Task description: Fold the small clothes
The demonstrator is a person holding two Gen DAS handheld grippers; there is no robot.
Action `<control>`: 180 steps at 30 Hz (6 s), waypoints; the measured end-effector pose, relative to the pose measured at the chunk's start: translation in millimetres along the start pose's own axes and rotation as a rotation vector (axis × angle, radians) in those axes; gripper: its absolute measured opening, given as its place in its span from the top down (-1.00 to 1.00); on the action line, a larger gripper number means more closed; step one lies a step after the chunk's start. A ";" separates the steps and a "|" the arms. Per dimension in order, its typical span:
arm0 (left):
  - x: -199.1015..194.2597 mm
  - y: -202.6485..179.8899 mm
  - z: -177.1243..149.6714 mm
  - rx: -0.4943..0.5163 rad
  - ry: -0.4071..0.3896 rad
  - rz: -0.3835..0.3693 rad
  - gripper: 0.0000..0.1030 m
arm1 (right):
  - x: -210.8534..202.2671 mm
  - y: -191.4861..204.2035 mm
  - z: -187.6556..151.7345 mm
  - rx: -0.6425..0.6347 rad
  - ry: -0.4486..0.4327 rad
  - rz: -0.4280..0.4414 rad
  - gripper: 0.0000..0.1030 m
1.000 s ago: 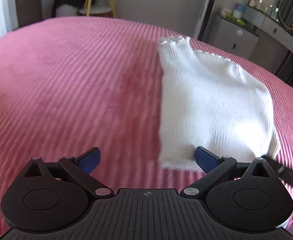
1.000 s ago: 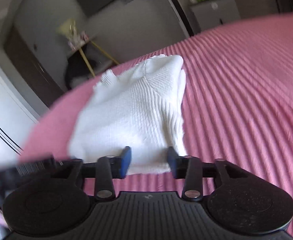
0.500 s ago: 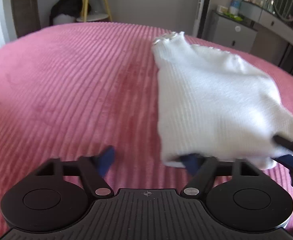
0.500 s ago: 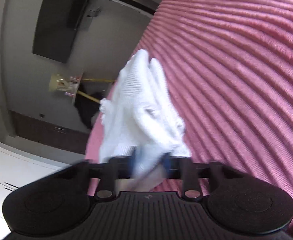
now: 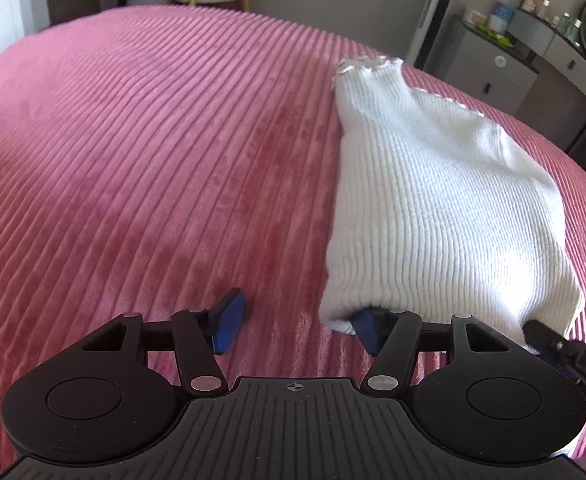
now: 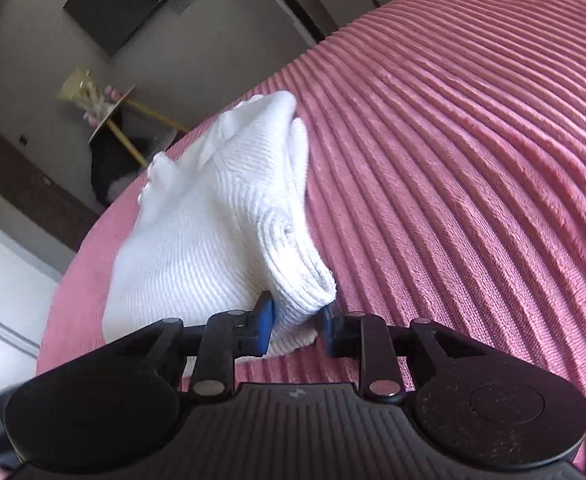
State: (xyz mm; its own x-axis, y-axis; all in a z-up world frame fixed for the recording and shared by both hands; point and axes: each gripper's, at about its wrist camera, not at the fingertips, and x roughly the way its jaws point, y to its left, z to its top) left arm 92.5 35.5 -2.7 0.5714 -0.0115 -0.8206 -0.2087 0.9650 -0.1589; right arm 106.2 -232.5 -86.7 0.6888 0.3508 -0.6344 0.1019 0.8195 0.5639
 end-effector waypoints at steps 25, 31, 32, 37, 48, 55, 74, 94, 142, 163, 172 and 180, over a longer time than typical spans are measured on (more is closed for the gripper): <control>18.6 -22.2 43.1 0.190 -0.112 0.137 -0.91 | 27.7 64.4 26.8 -0.643 -0.079 -0.264 0.50; -6.0 -9.8 30.9 0.123 -0.102 0.151 -0.90 | 1.6 66.1 19.3 -0.631 -0.097 -0.256 0.26; -13.2 -9.3 25.0 0.135 -0.107 0.156 -0.90 | -6.1 66.6 14.8 -0.639 -0.099 -0.275 0.10; -35.2 -14.6 -8.7 0.229 -0.065 0.155 -0.91 | -34.4 62.9 -9.9 -0.597 -0.006 -0.297 -0.54; -67.5 -8.1 -22.6 0.187 0.022 0.091 -0.97 | -62.3 94.8 -31.9 -0.616 0.093 -0.305 -0.92; -72.4 -11.3 -15.6 0.185 0.044 0.081 -0.97 | -59.1 108.2 -25.3 -0.650 0.142 -0.366 -0.92; -72.9 -21.0 -17.2 0.228 0.054 0.052 -0.97 | -62.2 107.2 -17.7 -0.560 0.141 -0.319 -0.92; -77.9 -20.6 -16.4 0.232 0.039 0.053 -0.97 | -67.3 105.7 -16.4 -0.543 0.127 -0.316 -0.92; -88.5 -28.2 -14.1 0.264 0.018 0.051 -0.97 | -76.8 104.1 -13.0 -0.515 0.102 -0.285 -0.92; -87.4 -30.1 -12.8 0.273 0.017 0.046 -0.97 | -76.3 104.4 -11.5 -0.510 0.103 -0.282 -0.92; -88.2 -30.3 -12.3 0.276 0.009 0.051 -0.97 | -76.1 104.2 -12.1 -0.506 0.103 -0.282 -0.92; -87.9 -31.3 -11.9 0.286 0.005 0.060 -0.97 | -75.3 104.8 -12.6 -0.511 0.103 -0.283 -0.92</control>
State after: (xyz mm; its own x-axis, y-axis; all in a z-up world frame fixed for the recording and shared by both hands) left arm 39.5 3.2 67.9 0.5606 0.0471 -0.8268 -0.0090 0.9987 0.0508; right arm 56.0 -167.3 13.6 0.6092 0.1078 -0.7856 -0.1049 0.9930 0.0550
